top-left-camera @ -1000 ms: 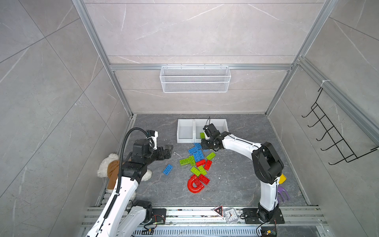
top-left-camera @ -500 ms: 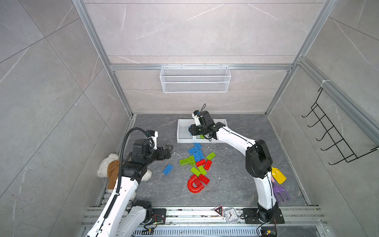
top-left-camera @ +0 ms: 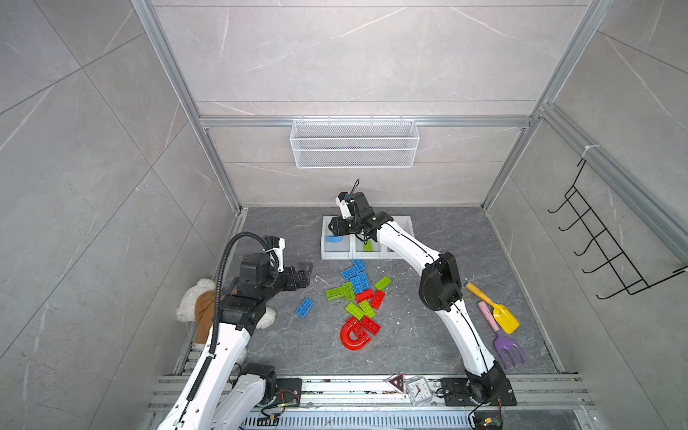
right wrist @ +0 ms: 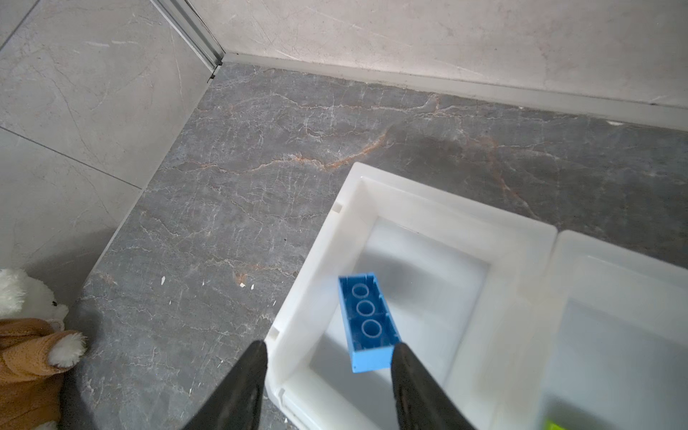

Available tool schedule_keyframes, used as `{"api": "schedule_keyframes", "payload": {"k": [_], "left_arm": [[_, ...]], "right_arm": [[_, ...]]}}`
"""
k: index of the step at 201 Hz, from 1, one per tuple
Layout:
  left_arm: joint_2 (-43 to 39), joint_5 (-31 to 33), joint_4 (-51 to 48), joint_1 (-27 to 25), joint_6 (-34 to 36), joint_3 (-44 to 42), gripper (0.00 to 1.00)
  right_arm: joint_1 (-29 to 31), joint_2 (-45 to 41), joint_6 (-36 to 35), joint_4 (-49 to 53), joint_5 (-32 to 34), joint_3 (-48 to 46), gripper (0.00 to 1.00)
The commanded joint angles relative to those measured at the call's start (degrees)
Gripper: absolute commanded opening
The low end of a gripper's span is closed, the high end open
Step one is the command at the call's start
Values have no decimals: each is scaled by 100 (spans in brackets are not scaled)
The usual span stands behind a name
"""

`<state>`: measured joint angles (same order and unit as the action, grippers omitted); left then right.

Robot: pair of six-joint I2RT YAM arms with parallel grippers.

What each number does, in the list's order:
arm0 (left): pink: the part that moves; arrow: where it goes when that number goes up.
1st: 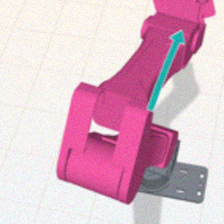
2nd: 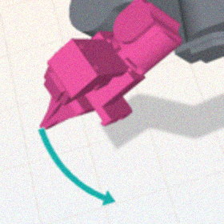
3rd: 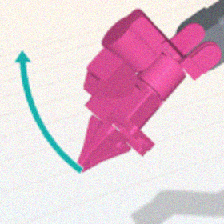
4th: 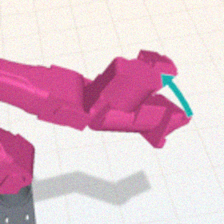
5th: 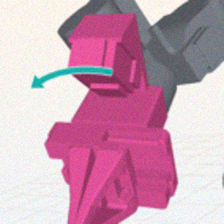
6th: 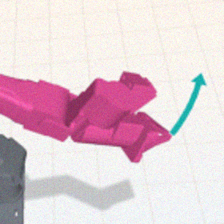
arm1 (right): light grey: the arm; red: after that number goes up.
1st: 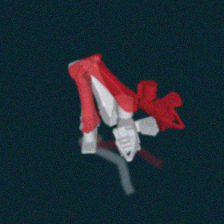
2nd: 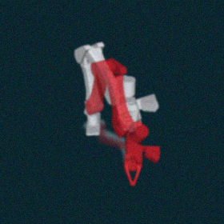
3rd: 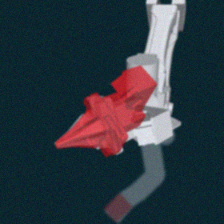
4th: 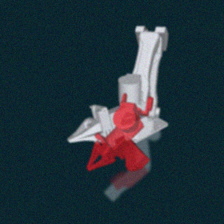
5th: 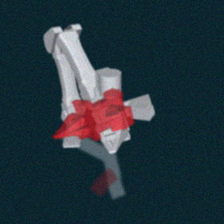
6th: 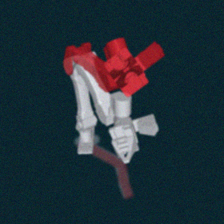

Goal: Sort the legos into containers by color
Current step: 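Carry the blue brick to the bin compartment nearest the left arm and release, then move the right gripper back over the brick pile, then lower the right gripper onto a lime-green brick and close on it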

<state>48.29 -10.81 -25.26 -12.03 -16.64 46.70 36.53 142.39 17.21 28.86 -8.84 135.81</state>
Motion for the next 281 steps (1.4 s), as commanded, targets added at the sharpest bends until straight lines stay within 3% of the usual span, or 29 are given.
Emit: {"api": "schedule_keyframes", "payload": {"k": [1,62,124,177,281], "left_arm": [[-92,17,65,-31,135,167,100],[-109,-13,78,-29,123,166,100],[-49,-93,118,-31,101,147,100],[0,-145,139,-31,81,155,100],[41,-164,144,-36,100,147,100]], "right_arm": [[73,-333,-183,269,53,-191,57],[80,-2637,116,-1214,467,-3734,59],[72,-4378,832,-966,1130,-6411,60],[74,-5149,1406,-1212,1402,-7609,61],[72,-4431,1807,-1802,1190,-7946,62]]}}
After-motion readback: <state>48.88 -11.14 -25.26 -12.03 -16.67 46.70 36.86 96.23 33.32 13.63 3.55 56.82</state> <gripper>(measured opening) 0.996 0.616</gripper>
